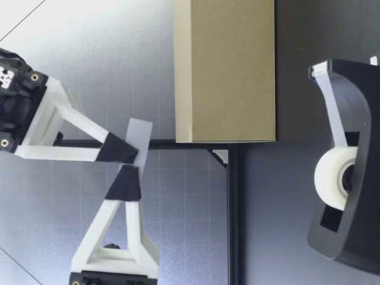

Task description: Cut a small piece of tape from the tape dispenser then place it on the cardboard box's edge.

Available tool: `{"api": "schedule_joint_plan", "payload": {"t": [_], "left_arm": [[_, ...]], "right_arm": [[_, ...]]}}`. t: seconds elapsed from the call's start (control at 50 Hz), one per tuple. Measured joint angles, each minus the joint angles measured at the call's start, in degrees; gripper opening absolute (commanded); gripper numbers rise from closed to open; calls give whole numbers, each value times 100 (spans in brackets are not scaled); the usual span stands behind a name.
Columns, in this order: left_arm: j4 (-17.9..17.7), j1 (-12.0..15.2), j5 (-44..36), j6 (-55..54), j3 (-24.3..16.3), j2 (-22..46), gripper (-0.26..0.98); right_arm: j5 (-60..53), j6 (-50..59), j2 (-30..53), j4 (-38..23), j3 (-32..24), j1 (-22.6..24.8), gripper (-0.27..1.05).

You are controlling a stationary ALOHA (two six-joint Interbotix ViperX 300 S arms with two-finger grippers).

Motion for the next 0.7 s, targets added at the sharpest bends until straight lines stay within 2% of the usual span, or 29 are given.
{"api": "schedule_joint_plan", "payload": {"t": [0.06,0.12,0.42,0.6,0.7], "left_arm": [[-9,0,0,0,0,0,-11],[-18,9,0,0,9,0,-11],[-9,0,0,-26,44,-9,-11],[-18,0,9,-35,70,26,-11],[-158,35,0,-18,70,97,-11]], "right_arm": [[0,9,18,0,-9,0,38],[-9,0,35,9,-9,9,45],[-44,26,26,-105,53,0,44],[-255,35,-176,-167,369,-141,44],[-457,35,-448,-176,659,-237,44]]}}
